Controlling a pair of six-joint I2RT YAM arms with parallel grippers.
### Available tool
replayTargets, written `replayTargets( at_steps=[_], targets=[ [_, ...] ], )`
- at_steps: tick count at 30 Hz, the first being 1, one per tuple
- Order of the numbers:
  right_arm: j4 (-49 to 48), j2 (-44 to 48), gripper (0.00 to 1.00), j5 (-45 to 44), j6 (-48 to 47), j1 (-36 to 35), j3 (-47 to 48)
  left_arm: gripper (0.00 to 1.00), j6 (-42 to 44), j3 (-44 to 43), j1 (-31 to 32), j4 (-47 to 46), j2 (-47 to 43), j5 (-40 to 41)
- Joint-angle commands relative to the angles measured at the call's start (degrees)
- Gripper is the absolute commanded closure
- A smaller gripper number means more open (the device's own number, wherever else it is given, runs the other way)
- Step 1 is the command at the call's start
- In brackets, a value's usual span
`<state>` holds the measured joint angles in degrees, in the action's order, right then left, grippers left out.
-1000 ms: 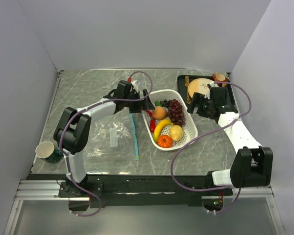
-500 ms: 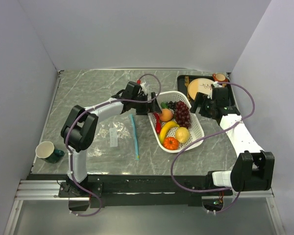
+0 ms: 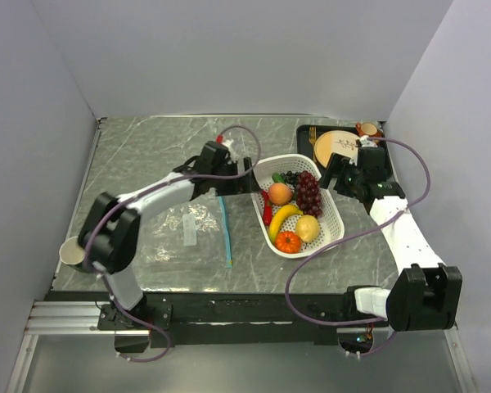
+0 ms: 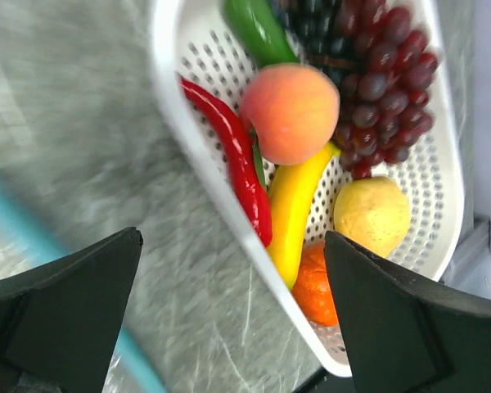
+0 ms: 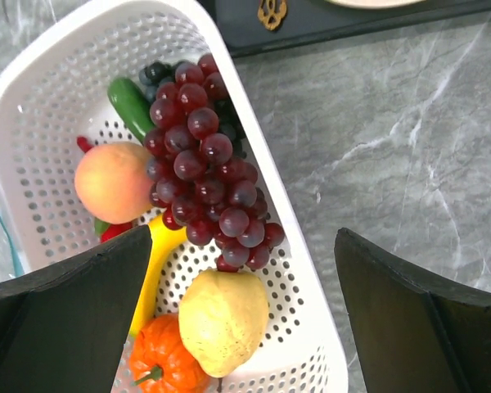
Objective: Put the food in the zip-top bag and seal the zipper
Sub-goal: Move the bin to the center of the board, then pick up the zipper food storage bag at the center of the board.
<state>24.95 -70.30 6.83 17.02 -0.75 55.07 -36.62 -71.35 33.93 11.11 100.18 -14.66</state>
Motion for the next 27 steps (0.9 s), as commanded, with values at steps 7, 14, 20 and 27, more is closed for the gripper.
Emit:
replayTargets(
  at_steps=[7, 14, 20, 27],
  targets=[
    [-5.18, 5.89, 0.00, 1.85, 11.20, 2.25, -3.31, 0.01, 1.29, 3.24, -4.39, 9.61, -11.33, 7.94],
    [-4.03, 4.21, 0.00, 5.21, 9.88, 2.16, -3.13, 0.01, -1.70, 11.76, -0.45, 10.41, -15.63, 13.68],
    [-1.84, 3.07, 0.00, 4.86, 7.51, 2.16, -0.49, 0.01, -1.26, 13.34, 1.40, 12.79, -15.63, 17.20],
    [-1.66, 1.84, 0.00, 5.74, 6.71, 2.07, 0.21, 0.36, -1.52, 14.05, 1.92, 10.68, -13.00, 15.44]
  ],
)
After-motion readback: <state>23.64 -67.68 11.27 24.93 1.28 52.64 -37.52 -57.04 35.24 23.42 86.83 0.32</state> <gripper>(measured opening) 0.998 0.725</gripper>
